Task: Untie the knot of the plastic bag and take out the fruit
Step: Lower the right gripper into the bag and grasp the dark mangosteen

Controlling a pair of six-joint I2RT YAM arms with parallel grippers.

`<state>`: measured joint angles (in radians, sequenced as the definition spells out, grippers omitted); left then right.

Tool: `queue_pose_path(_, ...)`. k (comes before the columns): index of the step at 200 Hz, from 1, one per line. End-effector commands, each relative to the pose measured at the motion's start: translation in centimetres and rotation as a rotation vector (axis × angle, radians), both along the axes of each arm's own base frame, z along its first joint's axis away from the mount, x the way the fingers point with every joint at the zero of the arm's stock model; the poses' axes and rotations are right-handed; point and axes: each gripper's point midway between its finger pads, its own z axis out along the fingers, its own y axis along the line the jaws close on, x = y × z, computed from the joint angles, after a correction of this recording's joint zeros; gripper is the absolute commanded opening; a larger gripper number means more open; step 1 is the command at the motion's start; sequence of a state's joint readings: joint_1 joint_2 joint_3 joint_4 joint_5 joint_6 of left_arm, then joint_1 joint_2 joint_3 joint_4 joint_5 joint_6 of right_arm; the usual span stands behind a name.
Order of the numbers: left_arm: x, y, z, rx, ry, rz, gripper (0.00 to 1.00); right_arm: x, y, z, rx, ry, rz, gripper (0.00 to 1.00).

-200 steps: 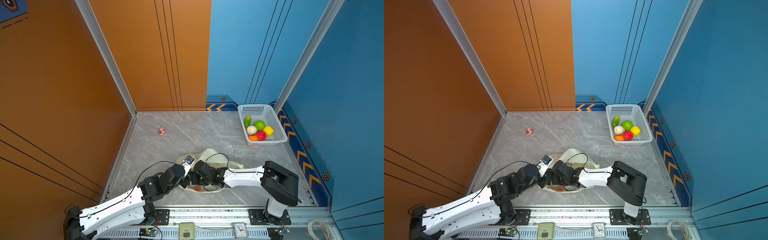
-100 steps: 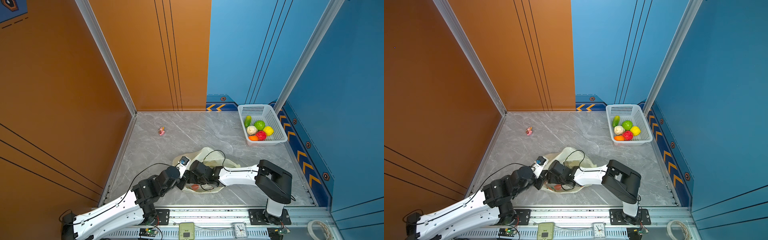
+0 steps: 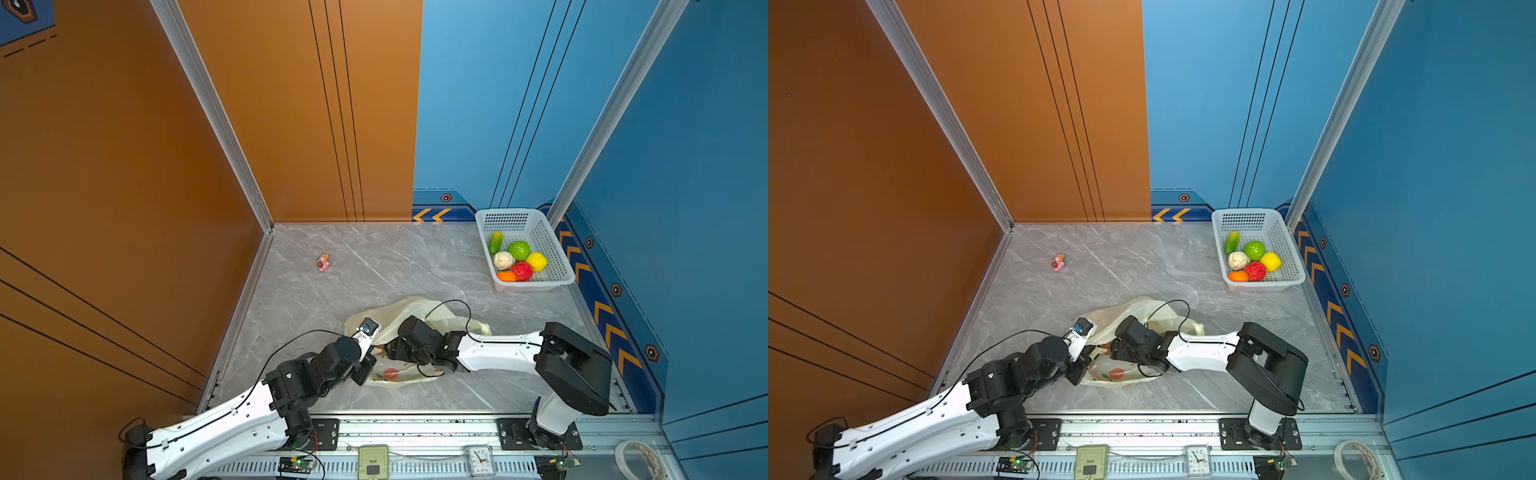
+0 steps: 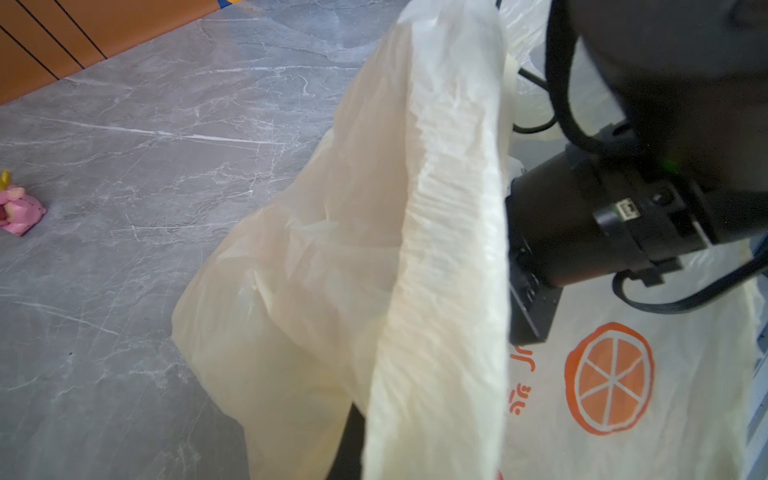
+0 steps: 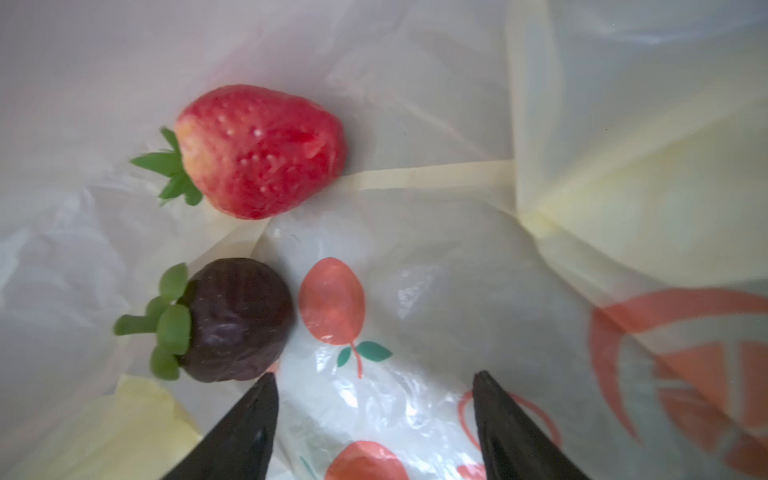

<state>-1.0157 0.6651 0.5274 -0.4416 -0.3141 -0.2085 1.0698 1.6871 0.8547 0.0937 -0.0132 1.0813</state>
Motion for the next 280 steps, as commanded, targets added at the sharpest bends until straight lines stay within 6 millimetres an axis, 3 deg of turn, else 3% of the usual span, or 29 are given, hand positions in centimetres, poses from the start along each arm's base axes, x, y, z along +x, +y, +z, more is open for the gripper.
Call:
queue_pose_path(1, 0.9, 0.0, 1.5, -0.014, -0.068, 0.020, 0.00, -0.7, 3.5, 1.7, 0.163, -0.034, 0.097, 0.78)
queue_pose_path(35, 2.5, -1.1, 3.4, -0.048, -0.126, 0.028, 0.00, -1.0, 4.7, 2.5, 0.236, -0.061, 0.115, 0.86)
queue_pose_path(64, 3.1, -1.8, 3.5, -0.071, -0.127, 0.016, 0.00, -1.0, 5.2, 3.2, 0.254, -0.082, 0.138, 0.93)
queue_pose_path(120, 4.5, -2.4, 4.6, -0.145, -0.161, 0.035, 0.00, -1.1, 7.5, 1.9, 0.277, -0.025, 0.179, 0.93)
queue_pose_path(149, 4.5, -2.9, 4.4, -0.169, -0.133, 0.028, 0.00, 0.3, 8.0, 2.0, 0.308, -0.030, 0.140, 0.93)
queue_pose_path(190, 3.8, -2.1, 4.2, -0.190, -0.102, 0.049, 0.00, 3.3, 6.5, 1.3, 0.283, -0.061, 0.012, 0.93)
queue_pose_path(212, 3.2, -1.6, 3.8, -0.198, -0.079, 0.054, 0.00, 4.4, 6.5, 0.7, 0.270, -0.055, -0.017, 0.87)
queue_pose_path(228, 2.9, -1.3, 3.3, -0.188, -0.066, 0.053, 0.00, 4.7, 6.8, 0.2, 0.267, -0.039, -0.018, 0.75)
queue_pose_path(250, 3.0, -1.2, 3.2, -0.180, -0.067, 0.054, 0.00, 4.5, 7.5, 0.0, 0.304, -0.016, -0.004, 0.62)
queue_pose_path(280, 3.0, -1.0, 2.8, -0.168, -0.065, 0.062, 0.00, 4.4, 6.8, 0.0, 0.310, -0.003, -0.018, 0.50)
